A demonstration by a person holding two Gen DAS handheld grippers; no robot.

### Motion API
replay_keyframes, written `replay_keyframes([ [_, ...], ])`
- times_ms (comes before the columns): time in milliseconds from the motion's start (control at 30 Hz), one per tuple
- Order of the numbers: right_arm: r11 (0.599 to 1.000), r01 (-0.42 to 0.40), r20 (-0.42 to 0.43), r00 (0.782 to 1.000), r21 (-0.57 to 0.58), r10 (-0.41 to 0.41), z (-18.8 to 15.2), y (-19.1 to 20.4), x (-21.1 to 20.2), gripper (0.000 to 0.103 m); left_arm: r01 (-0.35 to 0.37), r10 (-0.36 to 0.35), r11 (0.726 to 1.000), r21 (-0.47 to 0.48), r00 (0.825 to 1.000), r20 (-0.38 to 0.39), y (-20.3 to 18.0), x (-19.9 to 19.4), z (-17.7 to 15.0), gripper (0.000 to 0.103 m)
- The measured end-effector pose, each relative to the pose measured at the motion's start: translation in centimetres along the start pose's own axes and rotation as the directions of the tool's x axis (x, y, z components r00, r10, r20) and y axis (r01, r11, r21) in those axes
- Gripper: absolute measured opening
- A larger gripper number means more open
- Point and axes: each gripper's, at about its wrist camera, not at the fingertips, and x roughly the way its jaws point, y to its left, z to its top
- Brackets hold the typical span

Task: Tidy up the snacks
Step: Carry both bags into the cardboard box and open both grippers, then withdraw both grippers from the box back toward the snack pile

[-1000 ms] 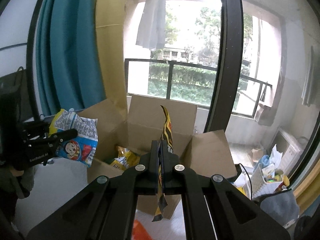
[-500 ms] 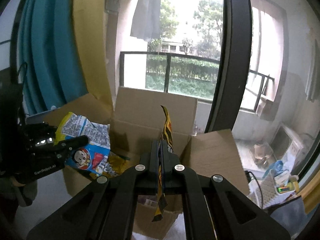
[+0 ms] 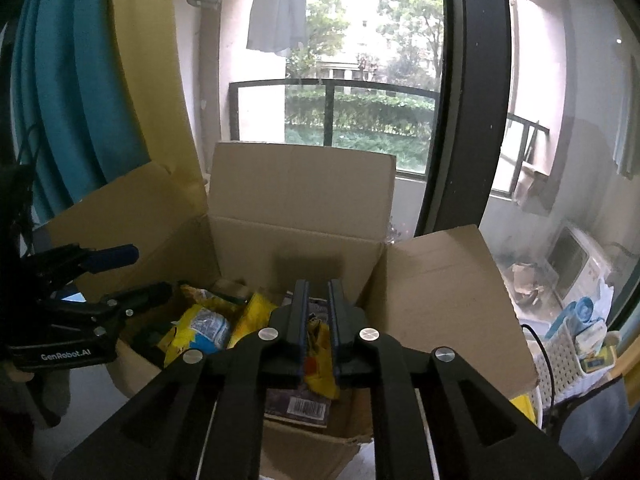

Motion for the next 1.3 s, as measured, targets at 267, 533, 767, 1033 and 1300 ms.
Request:
replay_keyframes([
  [267,1.0,-0.004,0.003,1.0,-0.01,0.004,0.0,0.7,-1.6,0.01,0.002,-0.002,1.0,-0.009,0.999,0.042,0.0,-4.5,-0.8,0.07],
  [533,1.0,0.0,0.015,1.0,-0.001,0.0,-1.0,1.5,-5.2,0.025,0.022,-0.021,0.999,-0.026,0.997,0.068,-0.6,-8.5,-2.7,0.072],
  [767,1.0,0.012,0.029,1.0,0.007,-0.012,-2.2,2.3,-8.5,0.025,0.044,-0.042,0.999,-0.024,0.997,0.07,-1.4,-11.7,-4.9,0.072],
  [1033,1.0,0.021,0.025,0.999,0.015,-0.021,-4.4,3.4,-11.5,0.032,0.057,-0.056,0.998,-0.021,0.996,0.063,-1.9,-14.5,-7.2,0.073],
  [1300,0.998,0.037,0.0,0.999,0.046,-0.037,-7.7,3.2,-14.6,0.041,0.043,-0.042,0.998,-0.046,0.999,0.032,-1.5,-16.3,-10.3,0.074],
])
